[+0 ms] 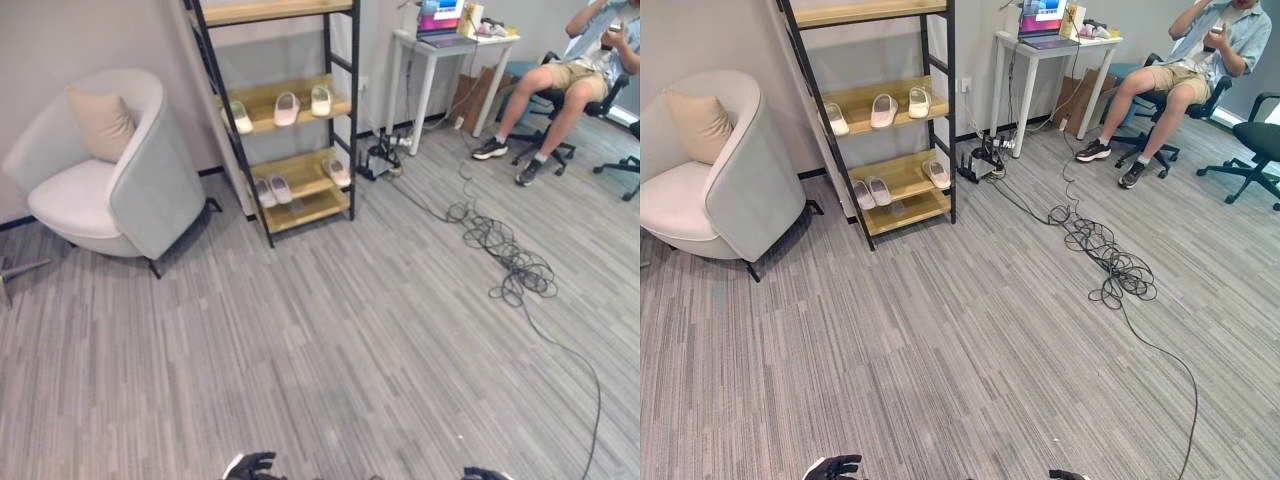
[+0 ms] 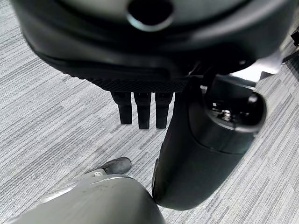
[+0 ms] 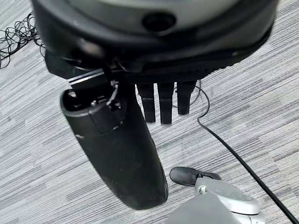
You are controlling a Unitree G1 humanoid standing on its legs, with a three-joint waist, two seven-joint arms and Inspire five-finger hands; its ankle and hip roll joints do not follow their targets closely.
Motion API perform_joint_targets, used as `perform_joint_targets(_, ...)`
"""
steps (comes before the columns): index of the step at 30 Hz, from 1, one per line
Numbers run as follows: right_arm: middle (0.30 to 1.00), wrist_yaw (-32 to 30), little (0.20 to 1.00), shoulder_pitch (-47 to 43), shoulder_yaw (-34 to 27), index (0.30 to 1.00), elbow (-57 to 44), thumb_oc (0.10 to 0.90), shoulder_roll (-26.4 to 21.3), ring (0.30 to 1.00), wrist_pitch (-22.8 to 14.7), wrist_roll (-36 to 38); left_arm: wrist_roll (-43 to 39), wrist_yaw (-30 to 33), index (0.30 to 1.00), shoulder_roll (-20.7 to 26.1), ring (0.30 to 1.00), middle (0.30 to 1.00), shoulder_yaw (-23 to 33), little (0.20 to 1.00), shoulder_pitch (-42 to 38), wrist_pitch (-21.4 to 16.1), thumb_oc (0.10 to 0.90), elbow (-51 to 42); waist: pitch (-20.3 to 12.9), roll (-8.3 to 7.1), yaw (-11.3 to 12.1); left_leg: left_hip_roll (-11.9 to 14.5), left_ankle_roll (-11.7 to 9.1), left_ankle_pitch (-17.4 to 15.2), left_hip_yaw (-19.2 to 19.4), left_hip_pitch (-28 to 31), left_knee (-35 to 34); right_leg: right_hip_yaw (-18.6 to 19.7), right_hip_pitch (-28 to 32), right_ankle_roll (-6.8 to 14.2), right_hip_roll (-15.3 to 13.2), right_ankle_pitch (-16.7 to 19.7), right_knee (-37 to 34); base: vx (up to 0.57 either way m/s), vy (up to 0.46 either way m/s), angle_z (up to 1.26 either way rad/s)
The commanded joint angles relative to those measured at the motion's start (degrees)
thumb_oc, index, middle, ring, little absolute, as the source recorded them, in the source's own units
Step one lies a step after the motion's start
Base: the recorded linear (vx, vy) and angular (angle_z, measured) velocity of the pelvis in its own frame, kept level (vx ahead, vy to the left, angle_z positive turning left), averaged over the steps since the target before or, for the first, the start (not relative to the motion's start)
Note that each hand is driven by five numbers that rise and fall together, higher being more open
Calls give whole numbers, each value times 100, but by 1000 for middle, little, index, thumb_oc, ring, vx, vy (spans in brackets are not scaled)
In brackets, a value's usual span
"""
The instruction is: Arrange the slippers neatly on the shoe rack.
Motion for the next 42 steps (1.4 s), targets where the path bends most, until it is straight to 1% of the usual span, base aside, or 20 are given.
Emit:
perform_joint_targets(1, 900, -83, 900, -106, 53, 900, 160, 800, -196, 900, -84, -59, 160, 37, 900, -24, 900, 900, 71, 900, -365, -149, 800, 267, -161, 24, 6, 443, -424, -331, -276, 81, 36, -3, 77, 463, -187, -601, 129, 5, -11, 3)
perform_joint_targets(12, 900, -69, 900, -136, 132, 900, 120, 800, -152, 900, -78, -103, 99, 63, 900, -20, 900, 900, 31, 900, -431, -133, 800, 252, -37, 90, -22, 551, -472, -379, -348, -49, 323, -8, -117, 313, -128, -815, 576, -9, -55, 2)
perform_joint_targets(15, 900, -101, 900, -143, 181, 900, 120, 800, -157, 900, -89, -131, 19, 72, 900, -8, 900, 900, 9, 900, -513, -133, 800, 223, 111, 45, -15, 604, -566, -460, -335, -371, 1008, 31, -169, 203, -102, -874, 674, -32, -90, 5)
perform_joint_targets(16, 900, -101, 900, -145, 181, 900, 121, 800, -157, 900, -90, -131, 19, 72, 900, -8, 900, 900, 8, 900, -515, -133, 800, 223, 111, 46, -16, 605, -567, -469, -338, -383, 1027, 30, -171, 202, -101, -873, 674, -27, -132, 8)
perform_joint_targets(17, 900, -116, 900, -172, 200, 900, 143, 800, -168, 900, -87, -148, -33, 80, 900, -27, 900, 900, 0, 900, -549, -133, 800, 200, 207, 13, 12, 601, -607, -383, -361, -569, 1444, 35, -128, 154, -92, -865, 667, -9, -70, 4)
perform_joint_targets(18, 900, -116, 900, -175, 199, 900, 145, 800, -167, 900, -87, -148, -33, 80, 900, -27, 900, 900, 0, 900, -551, -133, 800, 201, 209, 15, 9, 602, -609, -391, -366, -580, 1462, 31, -128, 153, -90, -864, 666, 2, -122, 8)
perform_joint_targets(20, 900, -147, 900, -211, 216, 900, 174, 800, -194, 900, -85, -128, -65, 105, 900, -36, 900, 900, 4, 900, -580, -121, 800, 216, 324, -28, 49, 607, -617, -139, -459, -923, 2065, 70, -57, 80, -69, -867, 636, 27, -87, 9)
perform_joint_targets(22, 900, -158, 900, -205, 214, 900, 175, 800, -197, 900, -88, -121, -54, 117, 900, -34, 900, 900, 0, 900, -579, -121, 800, 228, 341, -37, 40, 610, -608, -78, -493, -1025, 2204, 64, -44, 59, -63, -874, 626, 66, -42, 3)
perform_joint_targets(24, 900, -191, 900, -180, 231, 900, 191, 800, -213, 900, -85, -120, -57, 139, 900, -52, 900, 900, -32, 900, -572, -117, 800, 230, 365, -61, 76, 464, -525, -150, -580, -1276, 2135, 106, 24, 56, -55, -944, 574, 144, -31, -7)
perform_joint_targets(25, 900, -187, 900, -176, 239, 900, 188, 800, -213, 900, -83, -115, -59, 133, 900, -56, 900, 900, -53, 900, -564, -113, 800, 238, 349, -106, 77, 395, -484, -269, -500, -1400, 2037, 98, 46, 75, -102, -975, 562, 157, -11, 11)
perform_joint_targets(27, 900, -194, 900, -186, 244, 900, 181, 800, -221, 900, -84, -125, -57, 123, 900, -55, 900, 900, -60, 900, -569, -105, 800, 249, 342, -127, 91, 337, -462, -275, -445, -1505, 1941, 105, 81, 88, -112, -1002, 545, 166, 6, 8)
perform_joint_targets(29, 900, -215, 900, -186, 301, 900, 147, 800, -194, 900, -83, -151, -32, 114, 900, -48, 900, 900, -56, 900, -531, -124, 800, 251, 312, -123, 220, 83, -437, -4, -393, -1843, 1584, 285, 246, 100, -6, -1147, 520, 234, 14, 8)
perform_joint_targets(30, 900, -215, 900, -186, 301, 900, 147, 800, -193, 900, -83, -151, -32, 114, 900, -48, 900, 900, -56, 900, -531, -124, 800, 251, 313, -124, 220, 82, -437, -4, -392, -1841, 1583, 286, 248, 100, -7, -1148, 520, 256, 46, -9)
perform_joint_targets(31, 900, -200, 900, -196, 345, 900, 114, 800, -163, 900, -75, -198, -72, 115, 900, -37, 900, 900, 1, 900, -470, -146, 800, 240, 292, -125, 329, -16, -424, 70, -415, -1919, 1452, 500, 361, 97, 84, -1273, 609, 222, 58, -27)
perform_joint_targets(32, 900, -196, 900, -174, 343, 900, 124, 800, -135, 900, -62, -223, -44, 108, 900, -37, 900, 900, 23, 900, -444, -135, 800, 282, 242, -150, 340, -9, -402, 59, -407, -1859, 1408, 530, 417, 116, 72, -1318, 609, 312, 86, -45)
perform_joint_targets(36, 900, -147, 900, -155, 397, 900, 135, 800, -94, 900, -37, -395, -13, 97, 900, -22, 900, 900, 108, 900, -332, -119, 800, 326, 96, -291, 455, -138, -224, -198, -393, -1809, 1552, 669, 478, 237, -104, -1355, 861, 223, 81, -63)
perform_joint_targets(37, 900, -126, 900, -161, 412, 900, 114, 800, -90, 900, -32, -418, 1, 102, 900, -8, 900, 900, 118, 900, -317, -120, 800, 324, 68, -315, 481, -161, -170, -269, -371, -1753, 1548, 695, 455, 284, -151, -1323, 985, 296, 130, -61)
perform_joint_targets(38, 900, -72, 900, -179, 415, 900, 66, 800, -97, 900, -27, -477, 7, 109, 900, 1, 900, 900, 158, 900, -294, -118, 800, 308, 20, -339, 526, -224, -35, -427, -324, -1572, 1474, 655, 288, 499, -274, -1136, 1455, 280, 143, -37)
perform_joint_targets(41, 900, -57, 900, -255, 454, 900, -52, 800, -119, 900, 2, -500, -73, 128, 900, 27, 900, 900, 143, 900, -352, -113, 800, 210, 131, -325, 467, -350, 249, -649, -352, -1206, 1403, 736, -428, 885, -455, -59, 2888, 183, 128, -20)
perform_joint_targets(42, 900, -51, 900, -294, 480, 900, -89, 800, -116, 900, 10, -486, -120, 129, 900, 46, 900, 900, 125, 900, -385, -109, 800, 169, 180, -235, 414, -287, 297, -647, -429, -1153, 1382, 799, -644, 890, -390, 145, 3285, 158, 91, -15)
